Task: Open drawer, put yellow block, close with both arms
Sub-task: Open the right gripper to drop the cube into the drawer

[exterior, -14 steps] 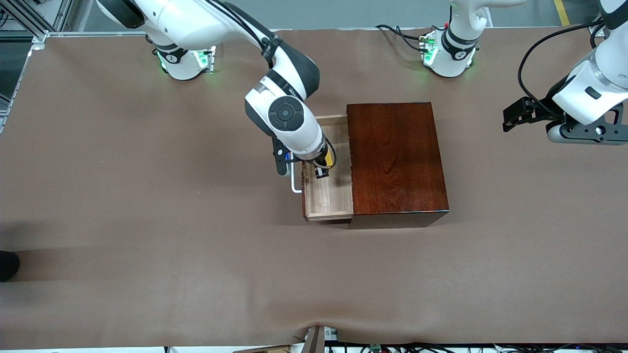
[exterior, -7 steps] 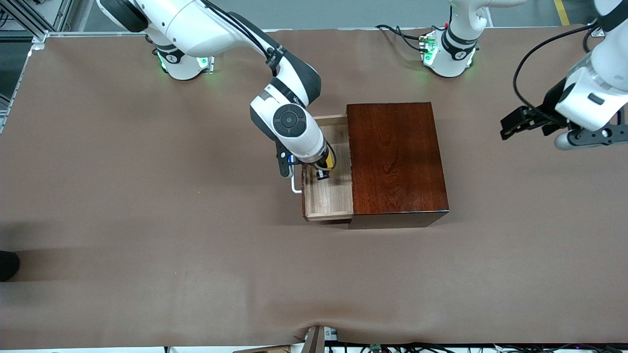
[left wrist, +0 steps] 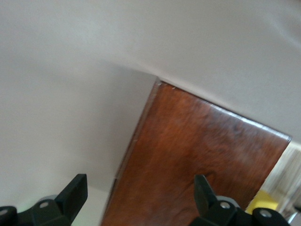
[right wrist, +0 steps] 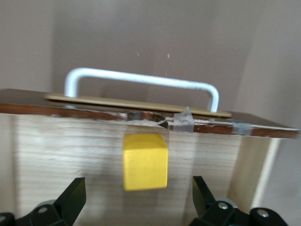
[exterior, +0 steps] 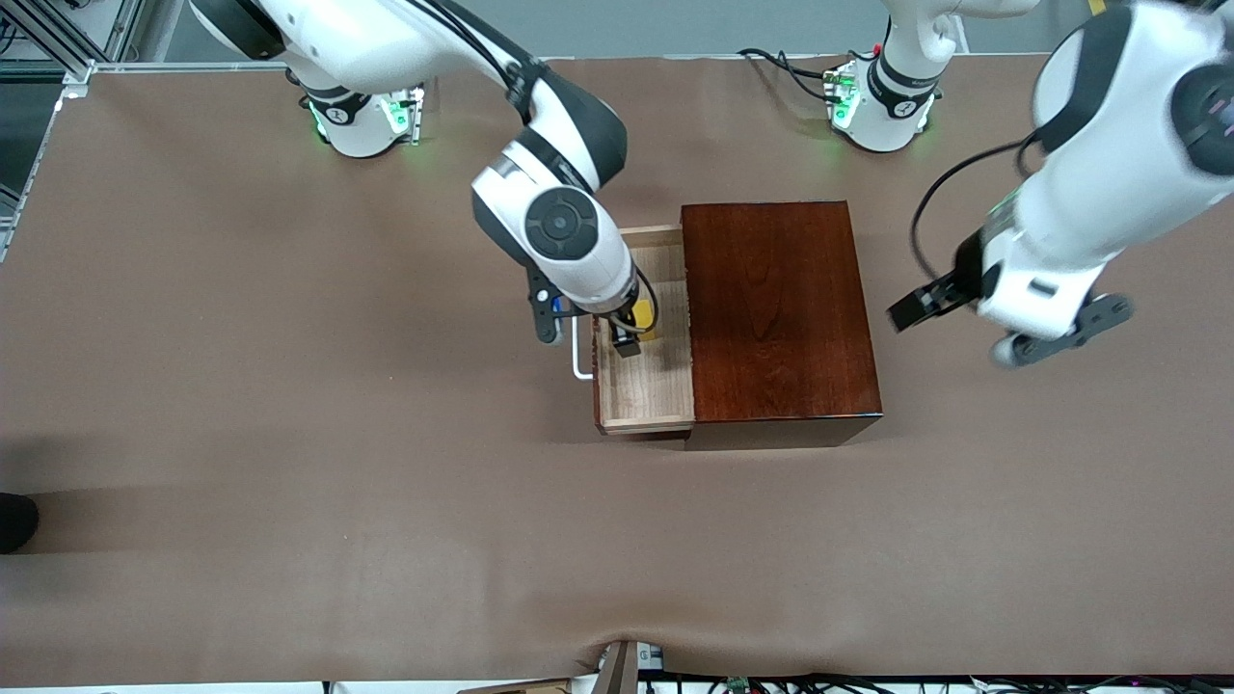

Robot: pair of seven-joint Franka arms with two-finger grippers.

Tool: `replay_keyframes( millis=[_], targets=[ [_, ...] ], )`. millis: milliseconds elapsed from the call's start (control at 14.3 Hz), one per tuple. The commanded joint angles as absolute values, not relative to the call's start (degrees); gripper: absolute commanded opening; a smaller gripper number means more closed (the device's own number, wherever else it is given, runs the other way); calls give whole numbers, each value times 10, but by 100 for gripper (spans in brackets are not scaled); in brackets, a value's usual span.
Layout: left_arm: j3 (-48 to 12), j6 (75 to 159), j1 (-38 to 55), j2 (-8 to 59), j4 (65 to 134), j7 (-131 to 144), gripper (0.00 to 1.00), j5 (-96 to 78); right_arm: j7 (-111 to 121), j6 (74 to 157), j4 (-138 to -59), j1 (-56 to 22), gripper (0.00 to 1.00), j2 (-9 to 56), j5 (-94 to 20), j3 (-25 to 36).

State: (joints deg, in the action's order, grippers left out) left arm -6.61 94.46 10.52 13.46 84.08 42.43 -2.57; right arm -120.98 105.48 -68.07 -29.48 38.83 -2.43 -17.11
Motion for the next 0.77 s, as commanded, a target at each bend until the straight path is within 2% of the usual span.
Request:
replay_keyframes(
  millis=[0,209,418,697],
  targets=[
    [-65,951,133,196,782,487,100,-40,-1123,1022,-650,-257,100,367,-22,-170],
    [-65,969,187,230,780,584,100,-47,-1064,1017,-650,-176,100,341,-37,-184],
    [-65,998,240,257,771,699,100,-47,-1052,957,-648,-129,100,323,-36,-185],
    [-65,1047,307,272,770,864,100,-47,-890,866,-649,-64,100,282,-36,-185]
  ],
)
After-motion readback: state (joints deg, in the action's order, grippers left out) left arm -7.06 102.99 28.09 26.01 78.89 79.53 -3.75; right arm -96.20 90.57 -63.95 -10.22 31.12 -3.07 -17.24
